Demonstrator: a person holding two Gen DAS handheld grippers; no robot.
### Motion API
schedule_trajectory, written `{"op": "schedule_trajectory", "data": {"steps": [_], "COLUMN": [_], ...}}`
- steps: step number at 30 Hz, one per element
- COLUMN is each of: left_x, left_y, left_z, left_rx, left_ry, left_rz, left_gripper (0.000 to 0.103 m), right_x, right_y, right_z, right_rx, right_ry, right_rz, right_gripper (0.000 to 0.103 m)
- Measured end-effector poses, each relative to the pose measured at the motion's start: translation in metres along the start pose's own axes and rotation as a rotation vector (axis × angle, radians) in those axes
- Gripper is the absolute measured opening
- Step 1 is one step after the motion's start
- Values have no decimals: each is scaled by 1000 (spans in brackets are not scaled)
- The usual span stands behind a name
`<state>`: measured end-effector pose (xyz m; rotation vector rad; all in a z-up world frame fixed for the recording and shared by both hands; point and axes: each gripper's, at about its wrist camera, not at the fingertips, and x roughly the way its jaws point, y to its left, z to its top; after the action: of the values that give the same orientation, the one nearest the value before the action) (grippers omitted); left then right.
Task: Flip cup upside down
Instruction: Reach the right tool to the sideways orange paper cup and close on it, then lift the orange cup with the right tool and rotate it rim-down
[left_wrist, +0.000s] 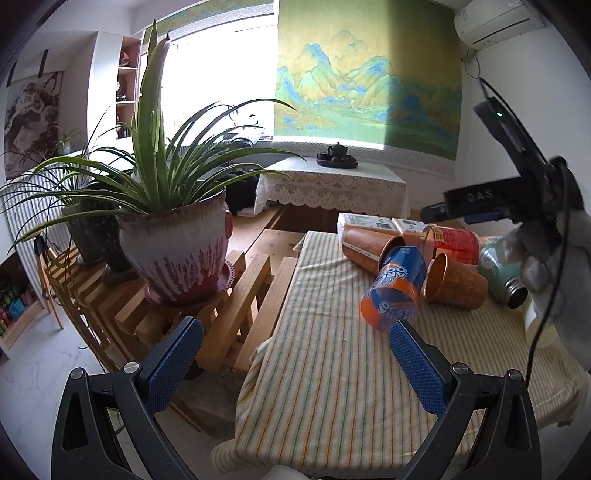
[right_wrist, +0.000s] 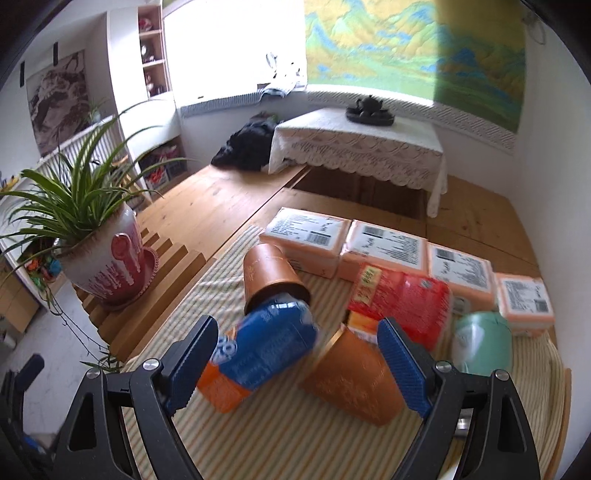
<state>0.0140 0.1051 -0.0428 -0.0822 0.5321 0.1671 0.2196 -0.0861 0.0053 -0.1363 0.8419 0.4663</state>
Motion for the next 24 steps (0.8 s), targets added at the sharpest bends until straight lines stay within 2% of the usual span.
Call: {"op": "schedule_trajectory", "data": {"steps": [4,9,14,18,19,22,24], "left_x": [7,15,25,34,36,39,40], "left_y": [3,14,32,45,47,53,56], "left_z": [-6,-11,-13,-15,-16,-17,-17], "left_rx": [-12,-26,-59,-83,-87,-96,-102], "left_ry": [23,37,54,66,68,71,72], "left_rz": [0,22,46,59,61,66,69], "left_gripper": [102,102,102,102,102,102,102], "right_x": [47,101,141,160,164,172,174], "right_y": [7,20,28,37,39,49,57], "right_z": [32,56,67,66,64,62,61], "right_rx": [-28,-75,-110,-163,-178,-223,-255], "right_ry": [125,255,383,434,446,476,469], "right_rz": [42,12,9,-15,-17,-35,-48], "right_gripper": [85,85,85,85,82,60,56]}}
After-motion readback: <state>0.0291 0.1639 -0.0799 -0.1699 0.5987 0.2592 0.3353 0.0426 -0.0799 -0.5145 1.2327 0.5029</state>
